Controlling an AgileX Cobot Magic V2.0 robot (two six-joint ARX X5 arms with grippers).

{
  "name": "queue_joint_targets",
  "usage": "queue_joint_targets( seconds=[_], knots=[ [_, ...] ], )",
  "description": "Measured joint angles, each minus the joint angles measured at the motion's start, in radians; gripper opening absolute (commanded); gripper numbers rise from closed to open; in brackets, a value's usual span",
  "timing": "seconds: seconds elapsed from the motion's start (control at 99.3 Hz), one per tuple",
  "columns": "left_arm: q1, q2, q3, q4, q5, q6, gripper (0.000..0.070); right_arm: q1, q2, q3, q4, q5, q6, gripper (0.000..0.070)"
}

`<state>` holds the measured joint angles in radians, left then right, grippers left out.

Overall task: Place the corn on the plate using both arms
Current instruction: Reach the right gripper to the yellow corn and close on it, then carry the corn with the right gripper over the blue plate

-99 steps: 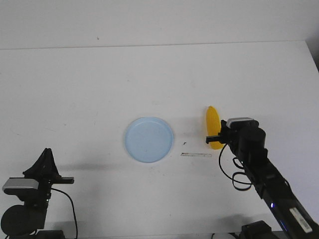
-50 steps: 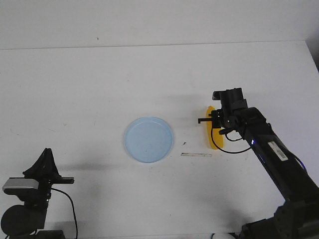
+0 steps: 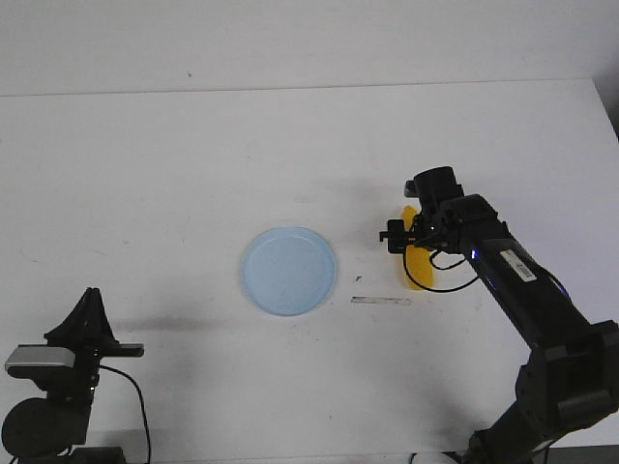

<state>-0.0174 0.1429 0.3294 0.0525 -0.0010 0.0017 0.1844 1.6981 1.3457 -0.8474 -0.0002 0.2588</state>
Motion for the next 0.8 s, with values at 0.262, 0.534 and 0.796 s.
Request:
queue_joint_targets(
  seconds=[0.262, 0.534, 0.796],
  knots=[
    [0.000, 0.000, 0.000, 0.000, 0.000, 0.000, 0.0001, -0.003, 0.068, 0.000, -0.001, 0.000, 0.000, 0.0490],
    [0.000, 0.000, 0.000, 0.000, 0.000, 0.000, 0.0002, -0.005, 0.082, 0.000, 0.000, -0.001, 0.000, 0.0322],
    [0.000, 0.000, 0.000, 0.000, 0.000, 0.000, 0.0001, -0.005, 0.082, 0.022, -0.017, -0.006, 0.000, 0.0322]
  ],
)
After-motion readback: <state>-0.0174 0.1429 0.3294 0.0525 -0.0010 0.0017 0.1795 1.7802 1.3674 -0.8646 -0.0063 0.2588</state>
